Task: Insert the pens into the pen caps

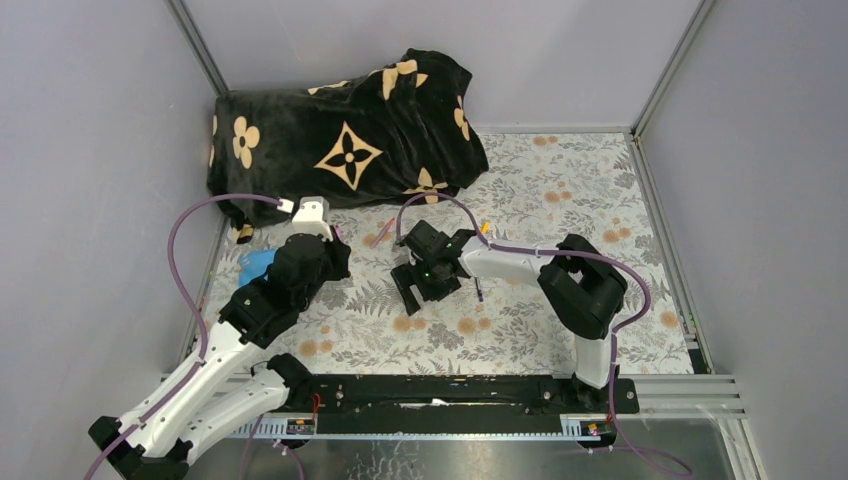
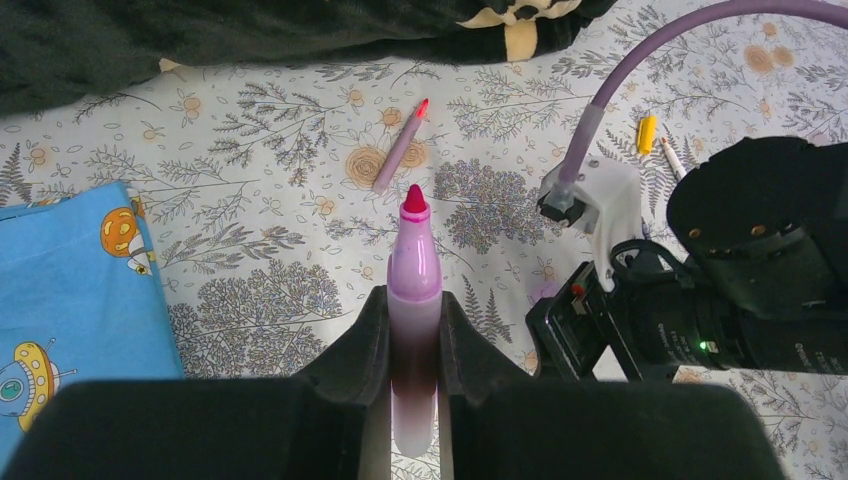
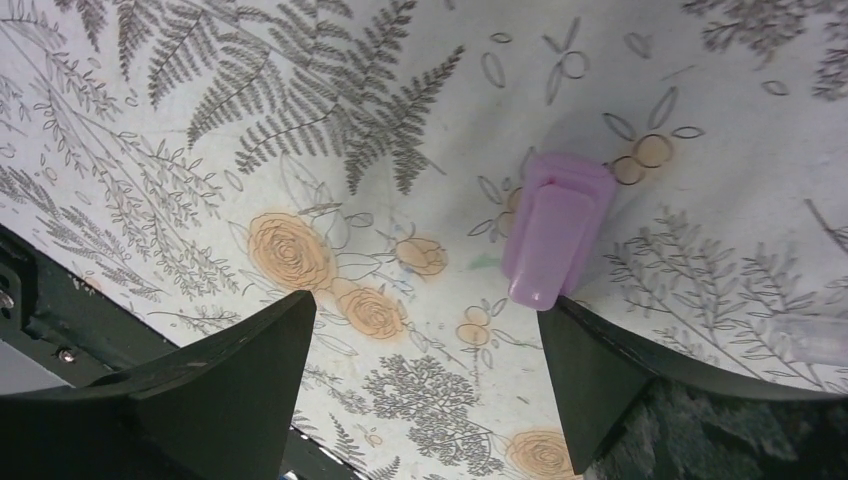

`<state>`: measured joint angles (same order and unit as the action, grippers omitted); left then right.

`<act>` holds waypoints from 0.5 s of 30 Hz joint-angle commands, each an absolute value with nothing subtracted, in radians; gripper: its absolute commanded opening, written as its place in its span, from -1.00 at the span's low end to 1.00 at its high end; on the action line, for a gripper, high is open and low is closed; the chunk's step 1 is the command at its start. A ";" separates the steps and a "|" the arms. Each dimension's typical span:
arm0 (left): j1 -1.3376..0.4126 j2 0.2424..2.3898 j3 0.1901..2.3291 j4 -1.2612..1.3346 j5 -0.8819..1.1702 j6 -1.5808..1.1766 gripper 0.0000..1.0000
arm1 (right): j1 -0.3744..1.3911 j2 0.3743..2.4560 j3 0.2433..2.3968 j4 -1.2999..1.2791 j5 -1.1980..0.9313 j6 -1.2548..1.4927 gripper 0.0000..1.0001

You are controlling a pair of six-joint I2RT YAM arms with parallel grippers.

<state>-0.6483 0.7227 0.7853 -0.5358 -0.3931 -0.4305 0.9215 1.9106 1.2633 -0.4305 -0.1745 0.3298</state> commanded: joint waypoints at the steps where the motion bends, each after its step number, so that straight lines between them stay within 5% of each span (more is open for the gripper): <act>1: -0.648 0.722 0.795 -0.517 -0.412 -0.414 -1.00 | 0.953 1.937 1.301 -0.470 -0.199 0.353 0.79; 15: -0.649 0.719 0.795 -0.517 -0.418 -0.414 -1.00 | 0.953 1.939 1.369 -0.503 0.096 0.396 0.78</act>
<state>-0.6483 0.7242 0.7853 -0.5358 -0.3931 -0.4305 0.9497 1.9179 1.2964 -0.5022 0.0109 0.3607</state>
